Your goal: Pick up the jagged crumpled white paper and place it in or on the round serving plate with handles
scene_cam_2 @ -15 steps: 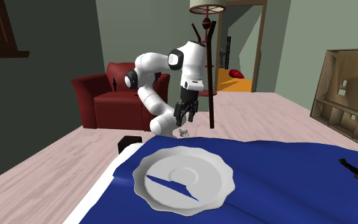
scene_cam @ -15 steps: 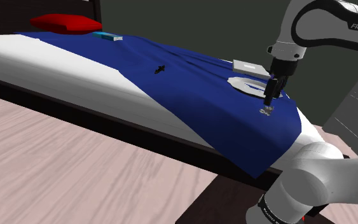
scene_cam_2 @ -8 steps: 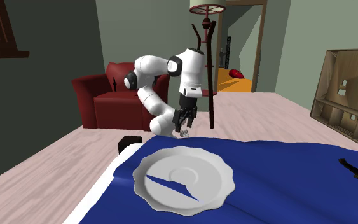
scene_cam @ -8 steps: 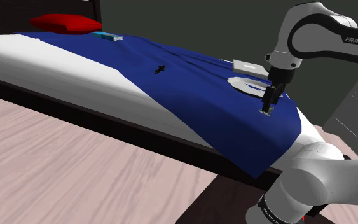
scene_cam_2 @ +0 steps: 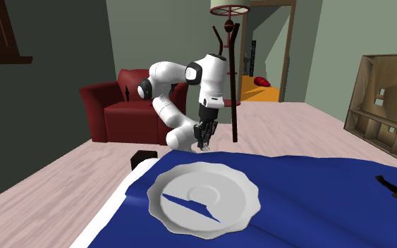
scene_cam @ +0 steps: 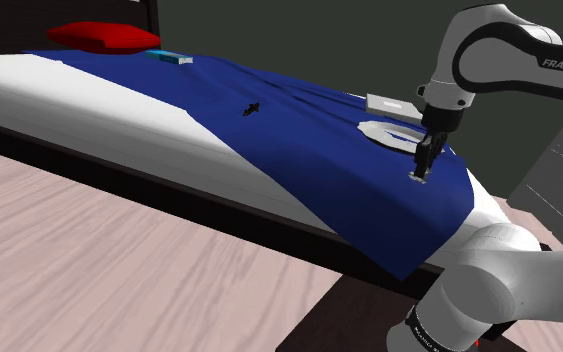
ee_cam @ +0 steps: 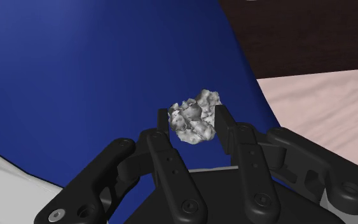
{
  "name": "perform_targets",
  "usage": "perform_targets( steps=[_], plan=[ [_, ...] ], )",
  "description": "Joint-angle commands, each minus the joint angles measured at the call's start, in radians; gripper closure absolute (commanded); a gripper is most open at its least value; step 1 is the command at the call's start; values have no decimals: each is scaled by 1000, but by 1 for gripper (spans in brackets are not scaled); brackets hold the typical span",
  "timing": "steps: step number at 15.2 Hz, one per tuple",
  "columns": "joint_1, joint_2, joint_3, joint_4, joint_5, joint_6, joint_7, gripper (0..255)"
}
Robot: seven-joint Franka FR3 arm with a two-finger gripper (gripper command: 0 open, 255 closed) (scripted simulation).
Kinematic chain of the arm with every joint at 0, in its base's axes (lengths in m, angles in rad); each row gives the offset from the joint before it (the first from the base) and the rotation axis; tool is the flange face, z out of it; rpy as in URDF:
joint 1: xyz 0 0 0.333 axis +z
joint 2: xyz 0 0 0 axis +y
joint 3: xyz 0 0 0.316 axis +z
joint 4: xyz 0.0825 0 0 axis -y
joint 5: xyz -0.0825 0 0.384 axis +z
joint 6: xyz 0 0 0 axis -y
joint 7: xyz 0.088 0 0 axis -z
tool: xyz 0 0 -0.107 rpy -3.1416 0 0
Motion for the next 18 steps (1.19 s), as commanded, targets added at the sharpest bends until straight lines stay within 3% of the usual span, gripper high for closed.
perform_targets(
  steps=[1,7,18],
  plan=[
    [0,1,0,-1,0,0,0,255],
    [0,0,0,-1,0,0,0,255],
    [8,55,24,174,21,-119,-21,255]
  ],
)
